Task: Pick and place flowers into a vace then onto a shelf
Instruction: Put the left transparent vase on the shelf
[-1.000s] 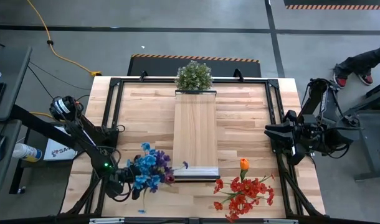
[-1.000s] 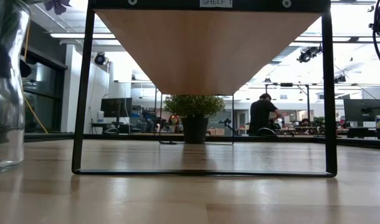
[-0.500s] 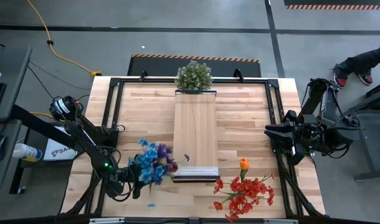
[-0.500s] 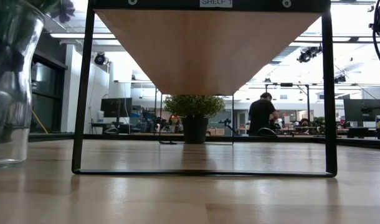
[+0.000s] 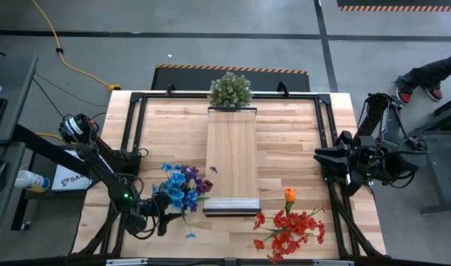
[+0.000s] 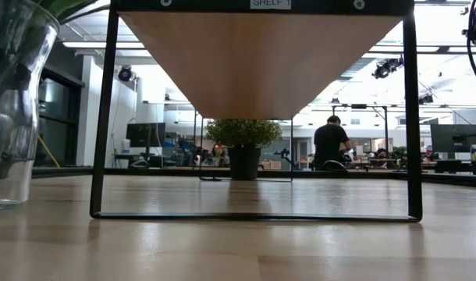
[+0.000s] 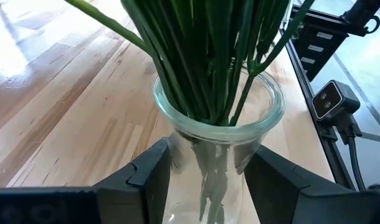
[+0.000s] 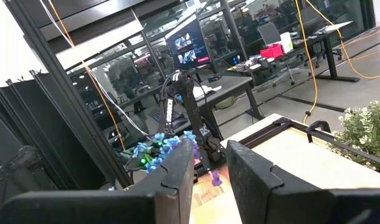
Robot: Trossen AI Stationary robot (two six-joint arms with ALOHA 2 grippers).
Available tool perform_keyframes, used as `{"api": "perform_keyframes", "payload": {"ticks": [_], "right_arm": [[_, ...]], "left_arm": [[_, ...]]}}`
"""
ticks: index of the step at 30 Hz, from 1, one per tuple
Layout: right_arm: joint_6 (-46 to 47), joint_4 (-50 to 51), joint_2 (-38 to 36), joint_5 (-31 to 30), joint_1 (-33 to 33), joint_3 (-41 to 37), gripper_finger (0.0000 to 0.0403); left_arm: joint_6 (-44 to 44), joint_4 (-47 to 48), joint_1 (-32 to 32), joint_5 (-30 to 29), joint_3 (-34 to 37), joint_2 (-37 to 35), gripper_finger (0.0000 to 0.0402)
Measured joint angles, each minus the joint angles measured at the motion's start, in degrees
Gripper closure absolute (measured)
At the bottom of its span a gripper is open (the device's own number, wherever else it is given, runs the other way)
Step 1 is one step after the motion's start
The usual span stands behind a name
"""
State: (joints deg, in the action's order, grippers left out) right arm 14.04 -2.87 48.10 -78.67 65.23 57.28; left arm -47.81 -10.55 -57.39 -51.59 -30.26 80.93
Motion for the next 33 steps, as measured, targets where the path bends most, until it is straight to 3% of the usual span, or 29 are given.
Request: {"api": "perform_keyframes", "payload": {"ticks": [16, 33], "right_arm": [[0.0, 0.0, 0.0, 0.0, 0.0, 0.0, 0.0316], [-0.2, 0.0, 0.0, 0.0, 0.0, 0.0, 0.0316]], "left_arm": [[2.4, -3.0, 0.0, -2.6, 0.1, -0.6, 0.0199], [8.7, -1.2, 0.0, -3.5, 0.0, -12.9, 0.0199]]}}
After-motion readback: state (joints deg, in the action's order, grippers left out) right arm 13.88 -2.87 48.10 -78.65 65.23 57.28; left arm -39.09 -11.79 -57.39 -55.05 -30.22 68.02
